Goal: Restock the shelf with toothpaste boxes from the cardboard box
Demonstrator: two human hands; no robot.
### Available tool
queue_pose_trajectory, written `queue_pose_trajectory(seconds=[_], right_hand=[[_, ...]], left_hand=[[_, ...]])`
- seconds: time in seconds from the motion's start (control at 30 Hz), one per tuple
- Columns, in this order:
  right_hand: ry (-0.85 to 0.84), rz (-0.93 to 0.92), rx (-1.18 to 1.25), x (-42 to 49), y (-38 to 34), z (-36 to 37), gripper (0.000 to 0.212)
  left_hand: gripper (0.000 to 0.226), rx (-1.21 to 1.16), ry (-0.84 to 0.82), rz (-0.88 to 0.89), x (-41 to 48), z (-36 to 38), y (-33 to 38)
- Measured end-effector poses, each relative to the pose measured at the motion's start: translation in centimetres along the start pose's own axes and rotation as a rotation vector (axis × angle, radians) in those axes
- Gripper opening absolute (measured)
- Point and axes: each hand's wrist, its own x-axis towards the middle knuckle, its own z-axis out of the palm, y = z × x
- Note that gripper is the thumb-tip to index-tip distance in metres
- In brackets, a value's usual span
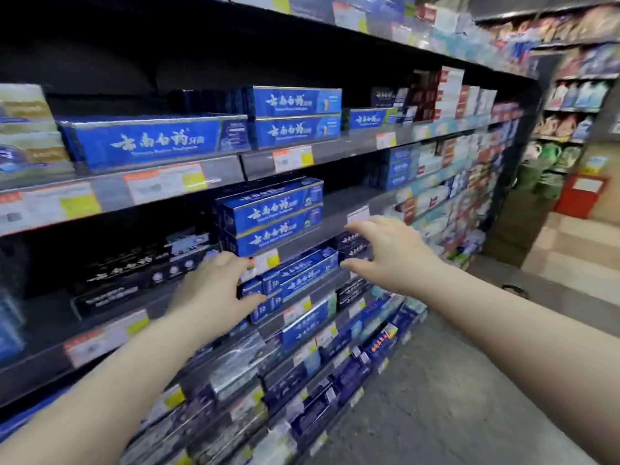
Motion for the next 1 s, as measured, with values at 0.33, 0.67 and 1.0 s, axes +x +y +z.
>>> queue_pose_trajectory(seconds=[0.33, 0.67, 1.0], right_hand=[[-0.219, 0.334, -0.067, -14.1, 26.5, 2.2, 0.062], [-0.343, 0.606, -0.057, -24.5, 43.2, 2.7, 0.057], [-0.378, 0.815, -0.044, -25.9, 57.8, 4.1, 0.056]], left_hand=[[0.054, 0.065, -0.364, 0.109, 4.7, 17.6, 23.4], [0.056, 0.089, -0.563, 0.219, 7.5, 27.9, 40.0], [0.056, 0.028, -0.673, 0.338, 15.3, 38.0, 52.2]])
